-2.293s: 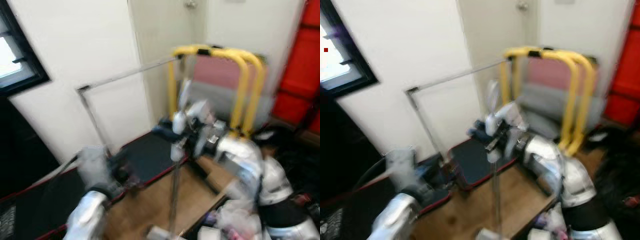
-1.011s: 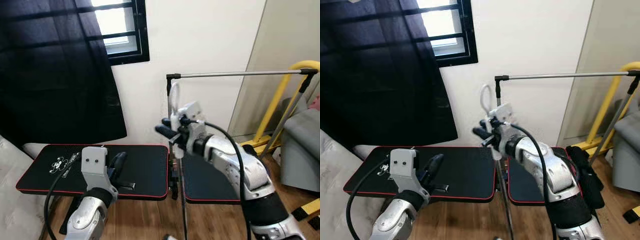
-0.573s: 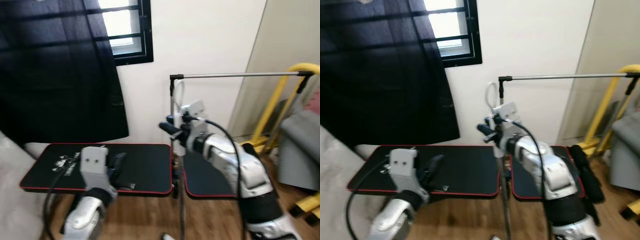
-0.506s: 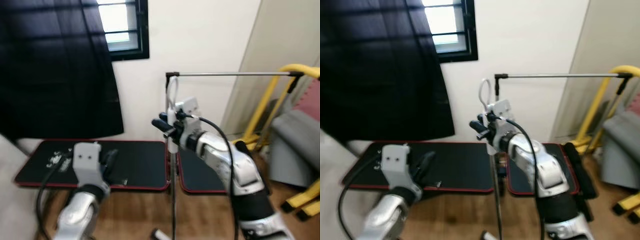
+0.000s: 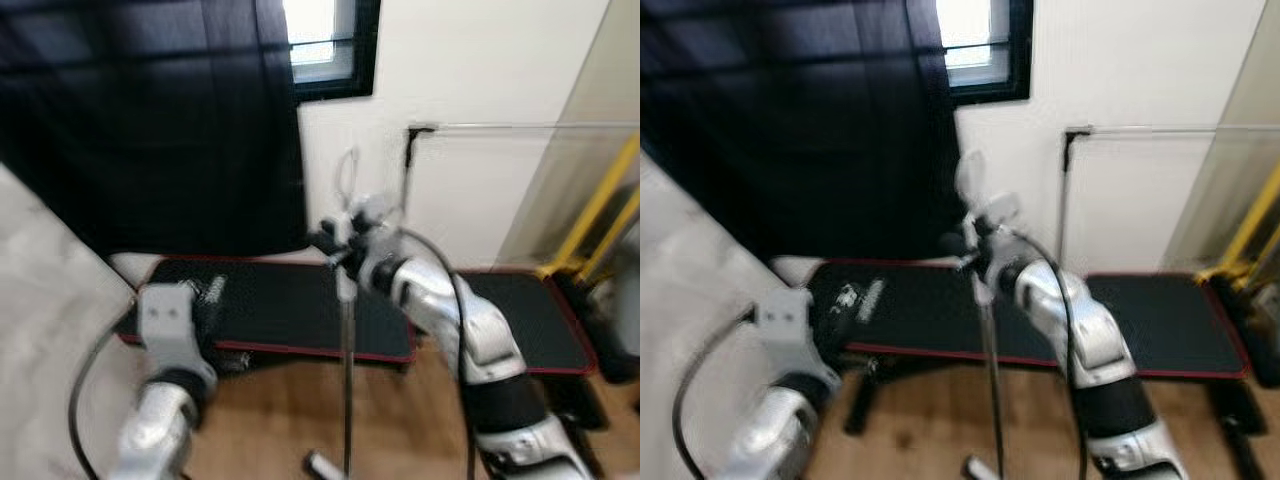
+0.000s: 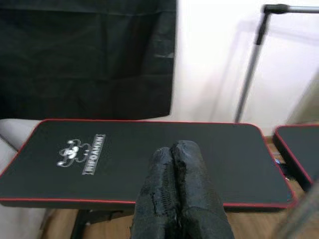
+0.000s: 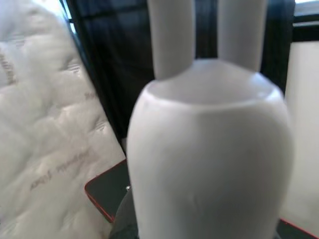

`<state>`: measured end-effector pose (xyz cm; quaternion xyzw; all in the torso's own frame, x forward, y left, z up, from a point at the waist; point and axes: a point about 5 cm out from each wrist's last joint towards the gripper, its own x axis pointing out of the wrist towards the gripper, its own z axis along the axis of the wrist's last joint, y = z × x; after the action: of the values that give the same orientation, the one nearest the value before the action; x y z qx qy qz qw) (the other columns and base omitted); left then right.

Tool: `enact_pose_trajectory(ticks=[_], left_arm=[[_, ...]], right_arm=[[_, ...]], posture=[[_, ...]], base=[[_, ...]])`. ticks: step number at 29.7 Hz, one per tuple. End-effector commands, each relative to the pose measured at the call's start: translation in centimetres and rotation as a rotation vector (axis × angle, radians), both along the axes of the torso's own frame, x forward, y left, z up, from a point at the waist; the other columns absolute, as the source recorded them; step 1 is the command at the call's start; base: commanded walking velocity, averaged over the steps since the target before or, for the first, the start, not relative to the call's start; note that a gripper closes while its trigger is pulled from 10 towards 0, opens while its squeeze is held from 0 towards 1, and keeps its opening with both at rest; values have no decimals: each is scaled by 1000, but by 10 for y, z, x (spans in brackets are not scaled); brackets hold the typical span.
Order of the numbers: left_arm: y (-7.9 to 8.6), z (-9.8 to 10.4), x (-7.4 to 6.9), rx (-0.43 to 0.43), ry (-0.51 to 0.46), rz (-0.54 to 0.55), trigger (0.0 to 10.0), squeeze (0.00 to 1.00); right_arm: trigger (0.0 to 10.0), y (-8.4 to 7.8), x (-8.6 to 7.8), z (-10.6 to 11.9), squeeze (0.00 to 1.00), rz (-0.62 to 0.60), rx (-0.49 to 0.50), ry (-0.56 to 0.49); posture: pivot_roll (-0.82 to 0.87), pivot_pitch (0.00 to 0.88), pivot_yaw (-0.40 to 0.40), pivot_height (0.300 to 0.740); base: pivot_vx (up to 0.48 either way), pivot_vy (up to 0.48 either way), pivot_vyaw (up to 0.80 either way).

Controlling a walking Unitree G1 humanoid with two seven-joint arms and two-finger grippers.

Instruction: Sweep floor

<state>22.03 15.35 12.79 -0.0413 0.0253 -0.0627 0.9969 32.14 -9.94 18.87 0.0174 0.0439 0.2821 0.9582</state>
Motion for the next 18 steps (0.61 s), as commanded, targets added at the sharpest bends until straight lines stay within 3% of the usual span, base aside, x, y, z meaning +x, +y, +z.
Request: enact_pose_trajectory(ticks=[1, 6, 12, 15, 18], left_arm=[[0, 0, 0, -6, 6, -2, 10000, 0], [-1, 0, 0, -9, 2, -9, 10000, 0], [-1, 1, 0, -13, -1, -16, 10000, 0], [-2, 1, 0, -13, -2, -20, 10000, 0], [-2, 2, 0, -13, -3, -25, 10000, 0]], right_arm=[[10000, -6, 5, 5, 0, -46, -30, -31], [10000, -12, 9, 3, 0, -95, -50, -18], [10000, -16, 12, 1, 0, -140, -75, -13], [10000, -16, 13, 1, 0, -142, -76, -19], [10000, -17, 13, 1, 0, -148, -85, -20]], posture=[[11, 59, 11, 740], [9, 59, 9, 740], [9, 59, 9, 740], [8, 58, 8, 740], [8, 59, 9, 740]], base=[[0, 0, -431], [0, 0, -800], [0, 0, 0], [251, 0, -800], [262, 0, 0]])
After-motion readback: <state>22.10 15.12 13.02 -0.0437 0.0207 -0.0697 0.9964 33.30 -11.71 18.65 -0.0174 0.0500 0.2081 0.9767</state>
